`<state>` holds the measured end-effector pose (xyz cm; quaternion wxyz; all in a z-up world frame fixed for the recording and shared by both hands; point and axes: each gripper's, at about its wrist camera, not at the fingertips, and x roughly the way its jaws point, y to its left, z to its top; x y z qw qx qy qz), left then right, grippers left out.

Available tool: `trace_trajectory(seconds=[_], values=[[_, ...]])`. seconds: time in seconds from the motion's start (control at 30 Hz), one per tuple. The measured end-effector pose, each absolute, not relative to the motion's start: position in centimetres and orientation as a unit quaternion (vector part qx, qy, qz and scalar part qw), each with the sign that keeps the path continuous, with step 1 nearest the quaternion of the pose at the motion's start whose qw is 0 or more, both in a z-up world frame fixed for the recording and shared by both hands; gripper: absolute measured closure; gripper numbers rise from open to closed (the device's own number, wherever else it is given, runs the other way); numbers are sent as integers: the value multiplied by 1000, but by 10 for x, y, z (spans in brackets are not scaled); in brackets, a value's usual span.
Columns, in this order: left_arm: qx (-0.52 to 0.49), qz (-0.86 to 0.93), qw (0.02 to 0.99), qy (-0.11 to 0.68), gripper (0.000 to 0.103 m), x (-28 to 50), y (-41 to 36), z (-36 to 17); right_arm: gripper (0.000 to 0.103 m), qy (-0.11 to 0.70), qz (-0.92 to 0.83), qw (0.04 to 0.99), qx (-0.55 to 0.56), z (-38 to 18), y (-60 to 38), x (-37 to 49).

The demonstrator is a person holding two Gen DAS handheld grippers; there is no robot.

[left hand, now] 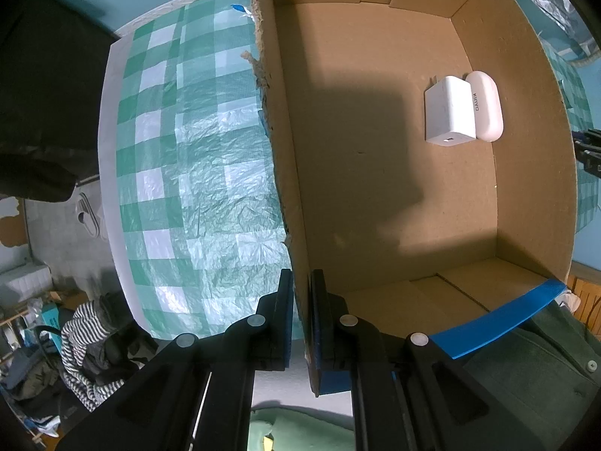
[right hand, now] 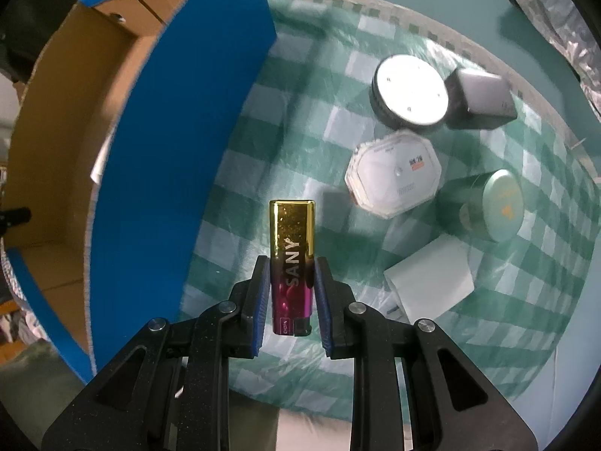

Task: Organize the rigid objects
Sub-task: 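Close the right gripper on the gold-and-pink lighter and lift it, then carry the lighter into the box beside the charger plug and release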

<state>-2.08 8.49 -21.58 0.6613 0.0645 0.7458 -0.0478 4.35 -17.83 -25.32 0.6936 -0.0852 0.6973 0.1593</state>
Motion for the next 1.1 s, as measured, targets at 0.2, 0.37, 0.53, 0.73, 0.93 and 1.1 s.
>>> trace_trajectory(seconds=[0.2, 0.37, 0.53, 0.73, 0.93, 1.1], values=[[64, -48, 661, 746, 94, -21, 85, -216, 80, 686, 167, 703, -85, -229, -179, 46], [64, -47, 661, 746, 94, -20, 85, -216, 80, 675, 176, 711, -83, -199, -183, 51], [64, -47, 661, 746, 94, -20, 85, -216, 80, 662, 186, 722, -83, -177, -170, 59], [64, -46, 661, 746, 94, -20, 85, -216, 80, 648, 203, 730, -81, -157, -153, 67], [64, -46, 661, 746, 94, -21, 85, -217, 80, 639, 216, 734, -79, -148, -138, 73], [66, -47, 662, 745, 94, -20, 84, -217, 80, 633, 226, 736, -83, -143, -123, 77]])
